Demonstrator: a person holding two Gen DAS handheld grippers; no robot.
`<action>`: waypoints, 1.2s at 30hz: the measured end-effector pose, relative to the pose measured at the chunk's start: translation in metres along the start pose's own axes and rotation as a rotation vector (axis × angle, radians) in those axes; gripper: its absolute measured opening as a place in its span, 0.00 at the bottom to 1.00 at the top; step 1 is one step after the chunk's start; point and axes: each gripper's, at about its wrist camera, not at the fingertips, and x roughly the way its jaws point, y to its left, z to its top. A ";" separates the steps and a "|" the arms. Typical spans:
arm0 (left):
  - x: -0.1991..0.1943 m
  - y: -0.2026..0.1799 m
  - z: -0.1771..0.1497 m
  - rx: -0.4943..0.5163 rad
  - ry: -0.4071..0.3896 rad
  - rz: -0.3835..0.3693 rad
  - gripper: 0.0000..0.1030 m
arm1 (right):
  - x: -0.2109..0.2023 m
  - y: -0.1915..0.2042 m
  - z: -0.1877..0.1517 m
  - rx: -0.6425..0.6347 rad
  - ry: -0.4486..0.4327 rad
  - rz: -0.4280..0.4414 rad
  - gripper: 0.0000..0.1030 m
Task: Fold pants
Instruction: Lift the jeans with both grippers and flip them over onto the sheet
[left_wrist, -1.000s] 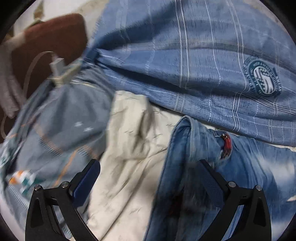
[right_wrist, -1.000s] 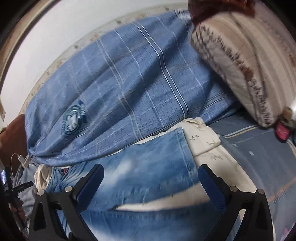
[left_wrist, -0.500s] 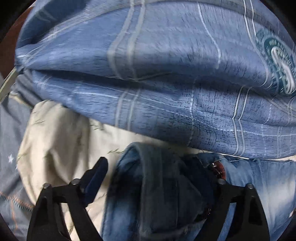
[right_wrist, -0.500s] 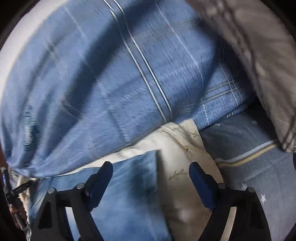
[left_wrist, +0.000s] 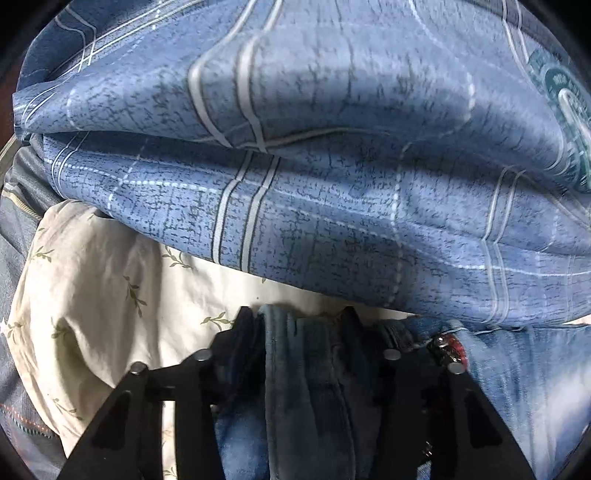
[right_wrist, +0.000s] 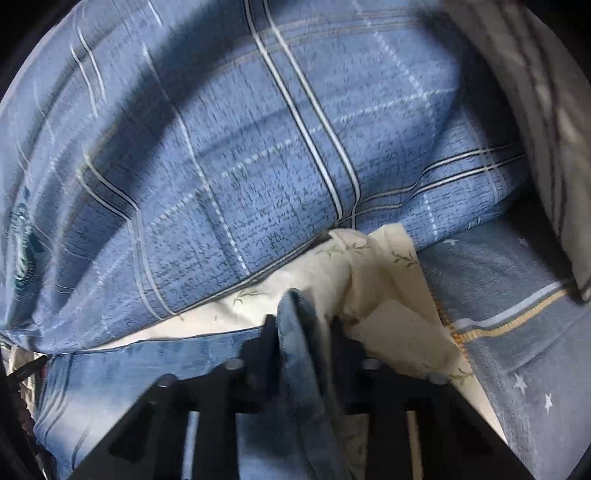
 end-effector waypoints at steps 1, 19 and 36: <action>-0.007 0.002 -0.001 -0.007 -0.011 -0.030 0.39 | -0.005 -0.001 -0.001 0.006 0.009 0.019 0.21; -0.137 0.028 -0.039 -0.028 -0.085 -0.148 0.06 | -0.120 0.022 -0.016 -0.083 -0.103 0.092 0.12; -0.237 0.083 -0.120 -0.125 -0.226 -0.252 0.06 | -0.215 -0.035 -0.081 0.006 -0.175 0.149 0.12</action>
